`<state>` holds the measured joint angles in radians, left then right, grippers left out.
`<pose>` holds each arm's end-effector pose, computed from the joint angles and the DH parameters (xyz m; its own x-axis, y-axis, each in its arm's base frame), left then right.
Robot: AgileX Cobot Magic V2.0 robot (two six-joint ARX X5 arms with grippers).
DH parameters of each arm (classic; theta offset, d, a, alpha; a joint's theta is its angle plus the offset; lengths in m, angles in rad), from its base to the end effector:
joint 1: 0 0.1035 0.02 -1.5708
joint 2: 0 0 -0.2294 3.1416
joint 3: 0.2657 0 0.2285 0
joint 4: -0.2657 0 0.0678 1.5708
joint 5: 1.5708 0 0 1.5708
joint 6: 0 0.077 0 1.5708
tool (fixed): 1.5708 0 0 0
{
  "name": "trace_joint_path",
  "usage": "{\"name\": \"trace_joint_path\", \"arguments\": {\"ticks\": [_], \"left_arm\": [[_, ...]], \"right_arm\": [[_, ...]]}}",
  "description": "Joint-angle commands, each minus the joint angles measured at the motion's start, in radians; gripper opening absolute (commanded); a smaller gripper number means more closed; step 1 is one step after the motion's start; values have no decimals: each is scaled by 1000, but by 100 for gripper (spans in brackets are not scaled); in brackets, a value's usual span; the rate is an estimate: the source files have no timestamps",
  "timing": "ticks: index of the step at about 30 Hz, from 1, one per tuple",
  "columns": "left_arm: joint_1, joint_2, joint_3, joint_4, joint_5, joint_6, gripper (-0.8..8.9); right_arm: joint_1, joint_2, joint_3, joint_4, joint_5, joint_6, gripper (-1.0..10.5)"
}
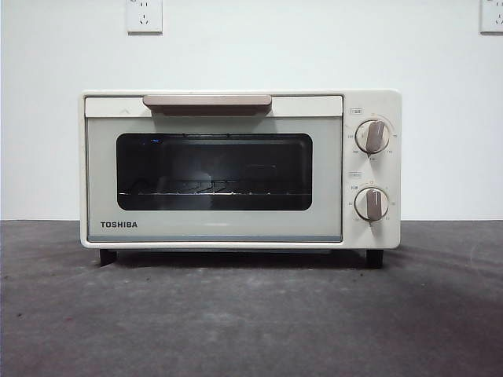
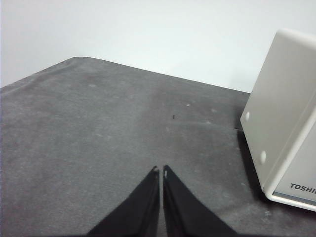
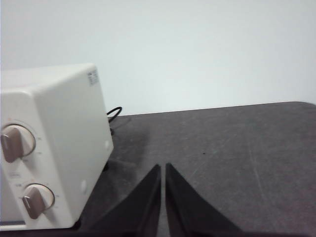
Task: The left arm flap open the oven, the right arm pick bread and place it into oven, the left arm flap close the oven
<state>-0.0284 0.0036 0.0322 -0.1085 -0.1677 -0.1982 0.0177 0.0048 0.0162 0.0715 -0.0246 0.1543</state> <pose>0.1528 0.0085 0.1591 0.9872 0.1389 -0.0787 -0.1513 0.9714 -0.1832 0.1546 0.0046 0.1791 0.9957 0.0422 0.0828 -0.0544 0.9870 0.1512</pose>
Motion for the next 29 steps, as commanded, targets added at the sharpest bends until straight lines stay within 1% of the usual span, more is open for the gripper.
{"name": "trace_joint_path", "arguments": {"ticks": [1, 9, 12, 14, 18, 20, 23, 26, 29], "left_arm": [[1, 2, -20, 11, 3, -5, 17], [1, 3, -20, 13, 4, -5, 17], [0, 3, -12, 19, 4, -7, 17], [-2, 14, 4, 19, 5, -39, 17], [-18, 50, 45, 19, 11, -117, 18], [-30, 76, 78, 18, 12, -159, 18], [-45, 128, 144, 17, 12, -178, 18], [-55, 199, 235, 1, 11, -201, 18], [-61, 289, 350, -23, 27, -206, 18]], "right_arm": [[-1, -1, -6, 11, -2, 38, 11], [-1, -1, -6, 10, -5, 55, 11], [-1, -1, 0, 10, -45, 81, 11], [0, -1, 13, 2, -58, 122, 11], [1, 2, 55, -33, -61, 171, 11], [1, 14, 86, -45, -61, 195, 11], [1, 50, 159, -91, -66, 233, 11], [1, 104, 260, -156, -103, 238, 11], [1, 173, 373, -227, -148, 230, 11]]}}
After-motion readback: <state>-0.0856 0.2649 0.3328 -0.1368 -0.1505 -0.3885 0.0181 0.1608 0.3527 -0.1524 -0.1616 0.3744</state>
